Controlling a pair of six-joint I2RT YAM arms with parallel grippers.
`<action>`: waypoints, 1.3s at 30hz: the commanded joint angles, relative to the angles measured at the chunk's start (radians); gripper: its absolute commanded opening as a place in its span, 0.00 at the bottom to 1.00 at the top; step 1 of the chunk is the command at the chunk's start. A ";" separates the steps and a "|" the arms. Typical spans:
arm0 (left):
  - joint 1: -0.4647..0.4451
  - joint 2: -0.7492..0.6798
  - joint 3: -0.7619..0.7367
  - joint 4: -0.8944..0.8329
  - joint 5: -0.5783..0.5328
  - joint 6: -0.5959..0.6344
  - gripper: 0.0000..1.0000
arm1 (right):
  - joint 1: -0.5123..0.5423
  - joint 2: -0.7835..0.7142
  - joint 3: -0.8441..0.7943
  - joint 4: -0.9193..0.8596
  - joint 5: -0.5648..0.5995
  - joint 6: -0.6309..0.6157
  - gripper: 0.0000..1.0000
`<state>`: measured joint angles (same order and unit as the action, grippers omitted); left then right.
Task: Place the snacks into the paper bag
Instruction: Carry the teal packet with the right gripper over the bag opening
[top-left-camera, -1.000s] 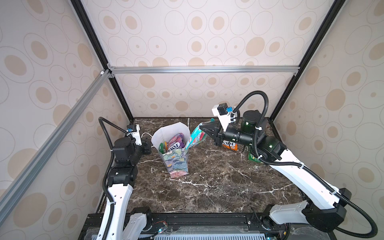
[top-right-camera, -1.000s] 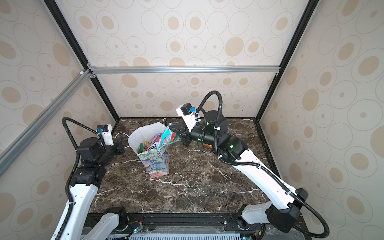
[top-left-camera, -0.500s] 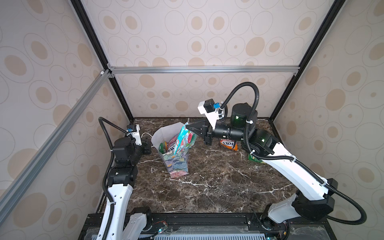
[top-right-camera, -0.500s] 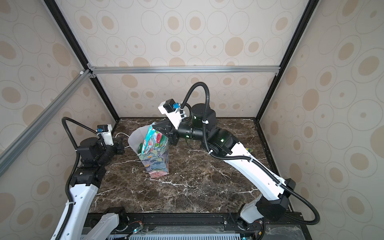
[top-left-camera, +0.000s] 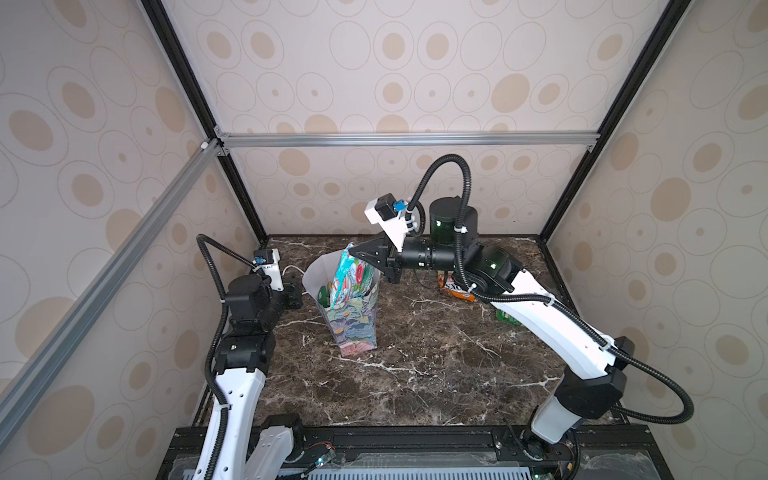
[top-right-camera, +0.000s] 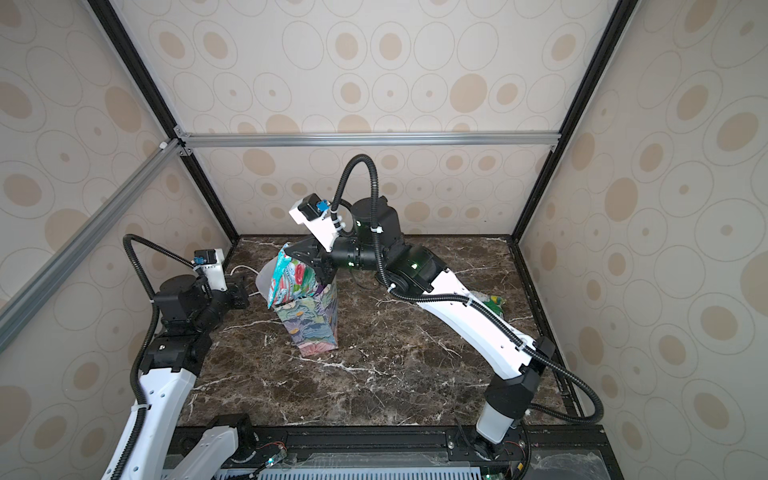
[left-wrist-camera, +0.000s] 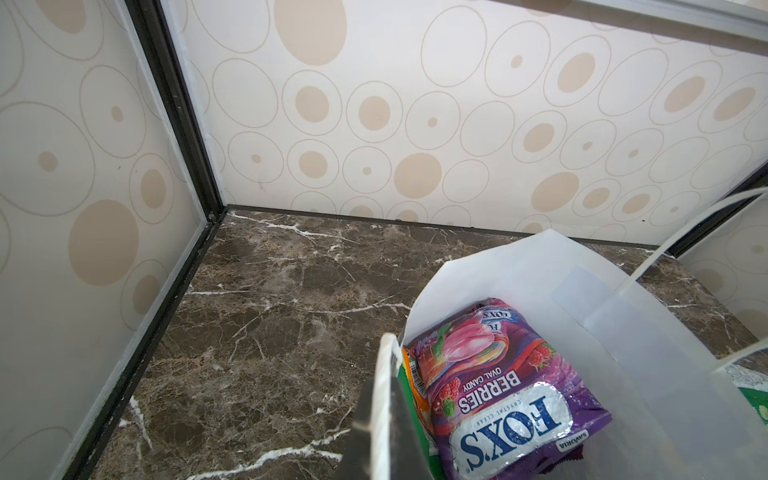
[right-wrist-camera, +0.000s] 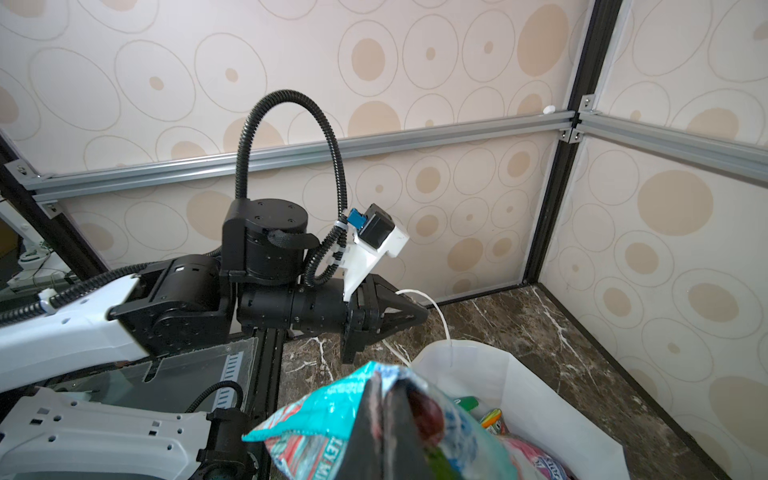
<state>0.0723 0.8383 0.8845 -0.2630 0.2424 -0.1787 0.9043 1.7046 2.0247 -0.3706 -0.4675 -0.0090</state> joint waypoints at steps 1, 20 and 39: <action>0.007 -0.016 0.007 0.012 0.013 0.012 0.00 | 0.020 0.038 0.082 -0.050 0.056 -0.033 0.00; 0.007 -0.019 0.007 0.013 0.015 0.012 0.00 | 0.175 0.231 0.316 -0.276 0.691 -0.205 0.00; 0.007 -0.022 0.005 0.014 0.018 0.012 0.00 | 0.163 0.350 0.387 -0.357 0.819 -0.309 0.00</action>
<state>0.0723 0.8337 0.8845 -0.2630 0.2459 -0.1787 1.0725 2.0293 2.3775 -0.7177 0.3149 -0.2905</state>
